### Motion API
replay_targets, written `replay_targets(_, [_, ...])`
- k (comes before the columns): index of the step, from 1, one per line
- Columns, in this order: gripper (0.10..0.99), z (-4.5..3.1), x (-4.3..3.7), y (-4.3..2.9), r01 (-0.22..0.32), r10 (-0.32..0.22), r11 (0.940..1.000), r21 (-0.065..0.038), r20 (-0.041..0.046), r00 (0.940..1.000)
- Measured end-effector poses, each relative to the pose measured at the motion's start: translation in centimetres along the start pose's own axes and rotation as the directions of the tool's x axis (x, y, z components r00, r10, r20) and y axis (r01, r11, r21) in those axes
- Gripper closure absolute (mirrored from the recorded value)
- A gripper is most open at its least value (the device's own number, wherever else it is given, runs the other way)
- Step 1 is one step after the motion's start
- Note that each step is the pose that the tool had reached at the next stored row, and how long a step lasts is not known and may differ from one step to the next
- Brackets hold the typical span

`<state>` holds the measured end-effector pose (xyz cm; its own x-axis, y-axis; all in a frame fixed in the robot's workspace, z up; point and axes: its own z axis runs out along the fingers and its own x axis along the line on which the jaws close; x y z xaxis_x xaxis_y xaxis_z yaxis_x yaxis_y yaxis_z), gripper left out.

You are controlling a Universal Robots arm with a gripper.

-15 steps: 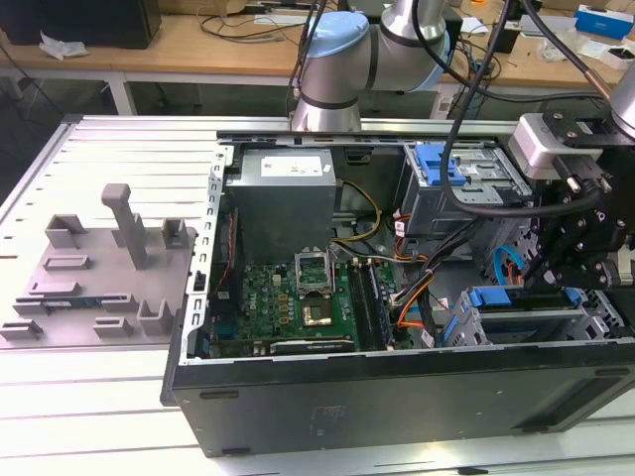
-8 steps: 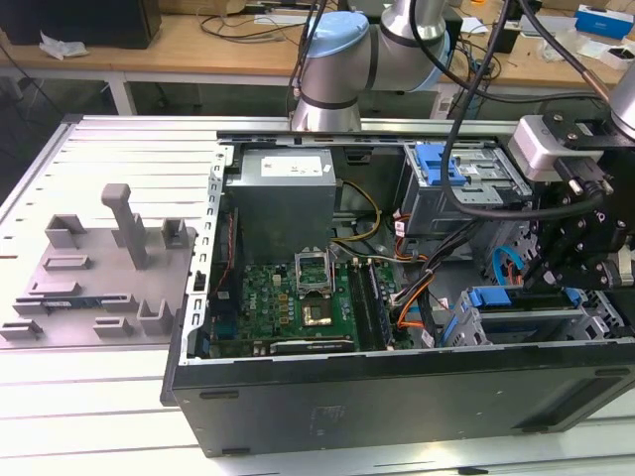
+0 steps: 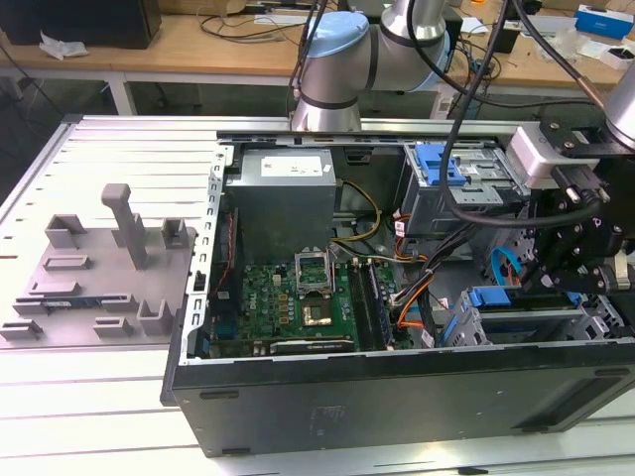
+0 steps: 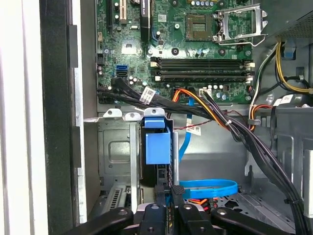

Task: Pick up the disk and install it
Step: 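Insert the second disk wire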

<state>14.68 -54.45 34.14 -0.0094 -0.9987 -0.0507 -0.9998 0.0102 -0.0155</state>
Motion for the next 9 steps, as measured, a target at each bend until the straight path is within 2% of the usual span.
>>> replay_targets(3, [0.925, 0.28, 0.0, 0.06, 0.009, -0.009, 1.0, -0.001, 0.0018, 1.0])
replay_targets(4, [0.914, -0.26, -0.02, 0.07, 0.009, -0.009, 1.0, -0.001, 0.0005, 1.0])
replay_targets(5, [0.792, -0.87, -0.07, 0.06, 0.009, -0.009, 1.0, 0.0, -0.0018, 1.0])
replay_targets(6, [0.733, -1.17, -0.09, 0.06, 0.009, -0.009, 1.0, 0.0, -0.0024, 1.0])
replay_targets(7, [0.733, -1.78, -0.19, 0.05, 0.009, -0.009, 1.0, -0.001, -0.0055, 0.9999])
replay_targets(8, [0.667, -2.15, -0.24, 0.05, 0.009, -0.009, 1.0, 0.0, -0.0068, 0.9999])
replay_targets(9, [0.667, -2.66, -0.34, 0.04, 0.009, -0.009, 1.0, 0.0, -0.0078, 0.9999])
